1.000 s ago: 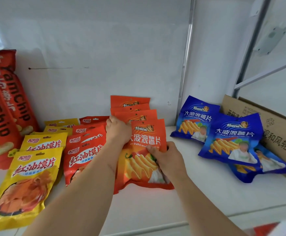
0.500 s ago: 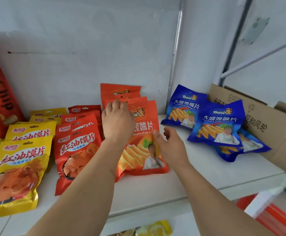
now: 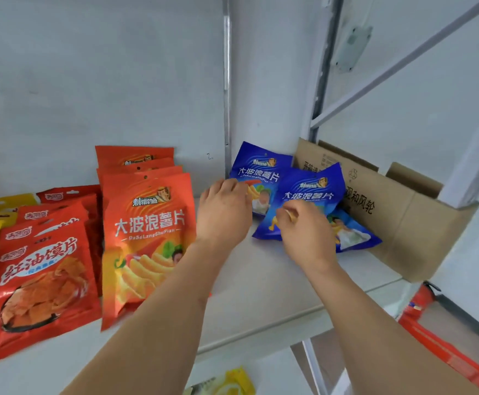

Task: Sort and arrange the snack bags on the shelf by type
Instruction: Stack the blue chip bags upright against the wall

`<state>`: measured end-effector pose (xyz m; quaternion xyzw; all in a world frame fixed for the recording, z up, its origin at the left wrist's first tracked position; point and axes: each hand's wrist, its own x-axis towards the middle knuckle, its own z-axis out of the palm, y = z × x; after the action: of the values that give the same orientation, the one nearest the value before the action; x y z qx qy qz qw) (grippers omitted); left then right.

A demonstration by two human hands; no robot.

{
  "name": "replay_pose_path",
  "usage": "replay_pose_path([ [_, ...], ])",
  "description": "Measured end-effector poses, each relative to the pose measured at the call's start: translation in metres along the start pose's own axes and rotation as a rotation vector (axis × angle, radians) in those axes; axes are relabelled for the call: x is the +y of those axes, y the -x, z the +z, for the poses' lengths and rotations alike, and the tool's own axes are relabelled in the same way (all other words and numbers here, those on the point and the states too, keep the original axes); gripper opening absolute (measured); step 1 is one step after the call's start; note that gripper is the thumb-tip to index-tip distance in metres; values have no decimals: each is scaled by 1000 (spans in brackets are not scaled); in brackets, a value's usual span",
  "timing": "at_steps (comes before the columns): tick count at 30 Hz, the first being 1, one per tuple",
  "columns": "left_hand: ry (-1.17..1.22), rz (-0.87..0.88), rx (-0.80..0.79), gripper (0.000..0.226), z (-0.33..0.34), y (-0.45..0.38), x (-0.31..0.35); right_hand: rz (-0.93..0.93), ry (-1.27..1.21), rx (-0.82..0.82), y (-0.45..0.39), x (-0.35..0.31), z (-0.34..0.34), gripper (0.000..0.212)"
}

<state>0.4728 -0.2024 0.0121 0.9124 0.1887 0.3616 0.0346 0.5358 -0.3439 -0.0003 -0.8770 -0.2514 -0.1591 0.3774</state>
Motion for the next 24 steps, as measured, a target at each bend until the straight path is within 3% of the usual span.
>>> replay_pose_path([
  [6, 152, -237, -158, 37, 35, -23, 35, 80, 21, 35, -27, 47, -23, 37],
  [11, 386, -551, -115, 39, 63, -44, 31, 104, 198, -31, -35, 63, -21, 43],
  [15, 440, -739, -115, 54, 85, -56, 11, 209, 205, -164, -44, 68, -18, 63],
  [18, 424, -824, -163, 59, 97, -68, -1, 253, 176, -197, -48, 73, -15, 71],
  [24, 395, -889, -313, 60, 107, -93, -15, 357, -18, -46, -44, 77, -13, 65],
])
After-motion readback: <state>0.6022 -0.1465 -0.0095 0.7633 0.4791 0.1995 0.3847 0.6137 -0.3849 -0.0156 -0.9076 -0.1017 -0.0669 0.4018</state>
